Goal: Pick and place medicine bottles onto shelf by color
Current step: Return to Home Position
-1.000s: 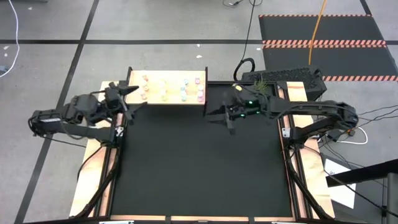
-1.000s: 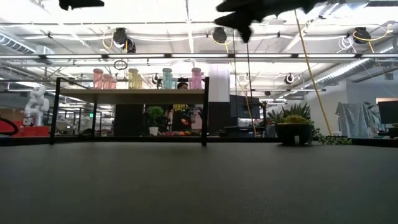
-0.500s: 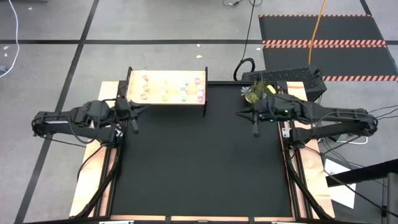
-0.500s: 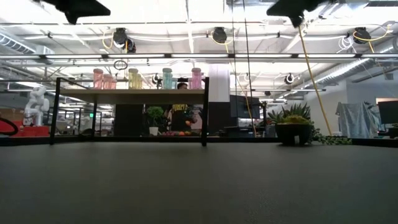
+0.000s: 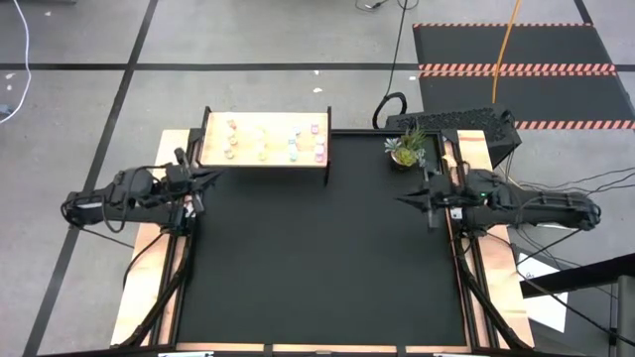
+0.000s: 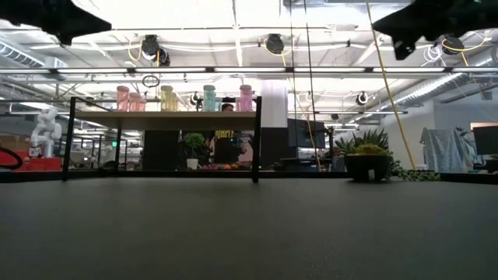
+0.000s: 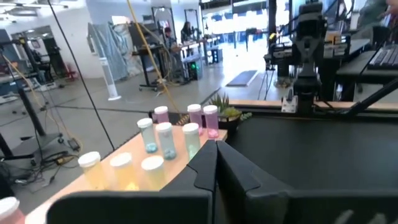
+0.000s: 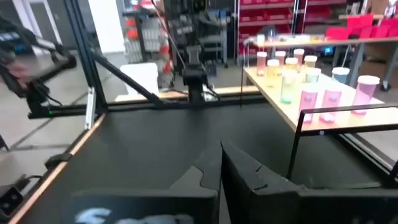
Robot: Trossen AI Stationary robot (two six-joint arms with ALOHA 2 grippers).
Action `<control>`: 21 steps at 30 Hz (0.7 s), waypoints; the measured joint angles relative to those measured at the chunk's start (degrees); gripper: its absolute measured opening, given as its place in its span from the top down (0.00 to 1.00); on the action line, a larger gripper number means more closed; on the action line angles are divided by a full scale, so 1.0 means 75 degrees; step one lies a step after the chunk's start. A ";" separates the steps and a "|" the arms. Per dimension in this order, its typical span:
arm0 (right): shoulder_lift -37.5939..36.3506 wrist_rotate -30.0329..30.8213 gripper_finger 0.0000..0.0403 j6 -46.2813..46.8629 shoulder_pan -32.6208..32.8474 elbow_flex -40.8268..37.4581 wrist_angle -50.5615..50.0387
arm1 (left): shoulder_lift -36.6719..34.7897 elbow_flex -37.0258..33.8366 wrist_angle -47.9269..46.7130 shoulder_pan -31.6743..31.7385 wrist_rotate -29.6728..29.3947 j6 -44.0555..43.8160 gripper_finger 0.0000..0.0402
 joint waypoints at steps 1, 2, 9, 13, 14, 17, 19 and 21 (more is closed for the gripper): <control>-0.0259 -0.0011 1.00 0.0066 0.0011 -0.0105 -0.0057 | -0.0214 -0.0130 0.0003 0.0000 0.0006 -0.0008 0.97; -0.0524 -0.0008 1.00 0.0074 0.0028 -0.0235 -0.0084 | -0.0424 -0.0255 0.0011 0.0000 0.0009 -0.0008 0.98; -0.1945 0.0056 1.00 0.0019 0.0020 -0.1412 0.0284 | -0.1015 -0.0870 -0.0033 0.0000 0.0075 0.0111 0.97; -0.2222 0.0039 1.00 0.0477 -0.0007 -0.2342 0.1610 | -0.1026 -0.1182 -0.0046 0.0000 0.0102 0.0148 0.99; -0.2253 0.0021 1.00 0.0670 -0.0006 -0.2597 0.1904 | -0.1022 -0.1190 -0.0070 0.0000 0.0105 0.0154 0.99; -0.2251 0.0012 1.00 0.1066 -0.0004 -0.3189 0.2499 | -0.1031 -0.1268 0.0031 0.0003 0.0116 0.0169 0.98; -0.2294 0.0012 1.00 0.1115 -0.0004 -0.3322 0.2687 | -0.1026 -0.1315 -0.0082 0.0006 0.0132 0.0175 0.97; -0.2237 0.0012 1.00 0.1050 -0.0004 -0.3337 0.2266 | -0.1034 -0.1294 0.0020 0.0007 0.0127 0.0134 0.97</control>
